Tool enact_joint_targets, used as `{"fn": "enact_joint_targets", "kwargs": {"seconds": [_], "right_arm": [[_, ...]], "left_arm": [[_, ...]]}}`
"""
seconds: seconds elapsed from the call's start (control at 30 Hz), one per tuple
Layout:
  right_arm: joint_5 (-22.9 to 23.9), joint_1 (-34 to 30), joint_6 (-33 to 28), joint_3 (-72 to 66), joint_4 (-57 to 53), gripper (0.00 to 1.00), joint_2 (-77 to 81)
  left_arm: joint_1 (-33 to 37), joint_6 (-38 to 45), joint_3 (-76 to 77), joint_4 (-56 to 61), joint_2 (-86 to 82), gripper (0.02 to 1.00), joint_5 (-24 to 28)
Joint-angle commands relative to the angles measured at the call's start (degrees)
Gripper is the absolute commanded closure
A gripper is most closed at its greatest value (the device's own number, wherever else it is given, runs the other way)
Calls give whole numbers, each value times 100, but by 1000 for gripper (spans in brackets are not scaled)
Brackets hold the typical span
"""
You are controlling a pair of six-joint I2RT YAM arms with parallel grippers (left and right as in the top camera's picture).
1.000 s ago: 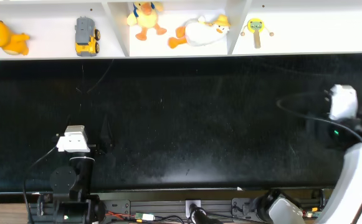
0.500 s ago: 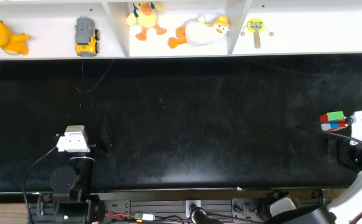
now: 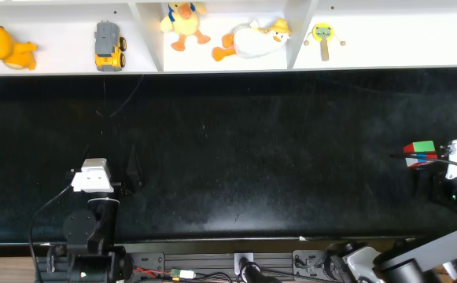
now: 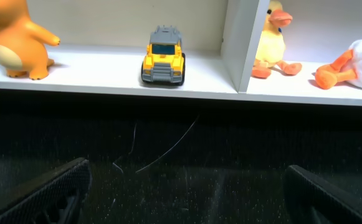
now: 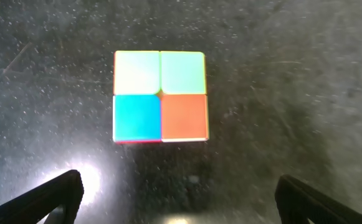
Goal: Store Toys
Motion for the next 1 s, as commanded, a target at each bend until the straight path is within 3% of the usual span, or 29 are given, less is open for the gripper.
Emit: {"fn": "enact_joint_targets", "kwargs": {"seconds": [0.03, 0.37, 0.6, 1.0], "right_arm": [[-592, 46, 98, -39, 96, 5, 186], [-693, 457, 505, -39, 522, 7, 326], [-334, 680, 885, -39, 492, 5, 452], [-140, 682, 890, -39, 514, 16, 680]], "left_arm": [[-24, -61, -7, -17, -55, 20, 57], [-24, -61, -7, -17, -55, 20, 57], [-24, -61, -9, -17, -55, 20, 57], [-24, -61, -7, -17, -55, 20, 57]]}}
